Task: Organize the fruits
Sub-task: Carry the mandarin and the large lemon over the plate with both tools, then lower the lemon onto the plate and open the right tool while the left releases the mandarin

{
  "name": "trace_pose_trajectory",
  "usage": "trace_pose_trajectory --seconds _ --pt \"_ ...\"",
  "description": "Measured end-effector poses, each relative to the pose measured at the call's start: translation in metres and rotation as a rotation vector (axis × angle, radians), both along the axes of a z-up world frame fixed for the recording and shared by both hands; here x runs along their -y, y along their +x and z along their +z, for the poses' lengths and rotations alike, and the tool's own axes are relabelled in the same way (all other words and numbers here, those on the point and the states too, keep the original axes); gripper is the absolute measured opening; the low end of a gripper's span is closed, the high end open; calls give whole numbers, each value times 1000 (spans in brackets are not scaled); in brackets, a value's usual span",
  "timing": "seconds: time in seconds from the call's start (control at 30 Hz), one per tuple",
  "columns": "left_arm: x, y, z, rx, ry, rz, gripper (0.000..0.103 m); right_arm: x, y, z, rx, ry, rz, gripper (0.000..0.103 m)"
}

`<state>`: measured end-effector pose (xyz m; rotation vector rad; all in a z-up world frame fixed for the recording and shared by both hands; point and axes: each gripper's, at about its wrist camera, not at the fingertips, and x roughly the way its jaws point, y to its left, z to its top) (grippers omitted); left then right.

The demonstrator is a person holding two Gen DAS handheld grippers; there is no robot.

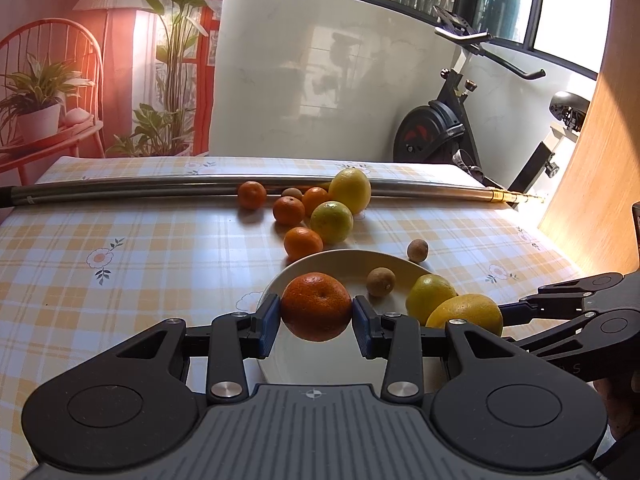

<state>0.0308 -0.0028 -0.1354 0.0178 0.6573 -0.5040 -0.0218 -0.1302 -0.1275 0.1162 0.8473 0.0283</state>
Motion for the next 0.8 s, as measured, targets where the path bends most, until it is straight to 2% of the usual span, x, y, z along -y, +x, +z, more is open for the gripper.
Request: trace_pose_trajectory --seconds 0.47,0.8 --pt "3 13 -13 -34 17 -3 41 3 35 -10 18 -54 26 55" --pt "7 22 -20 -53 37 -3 41 4 58 -15 56 -54 41 55"
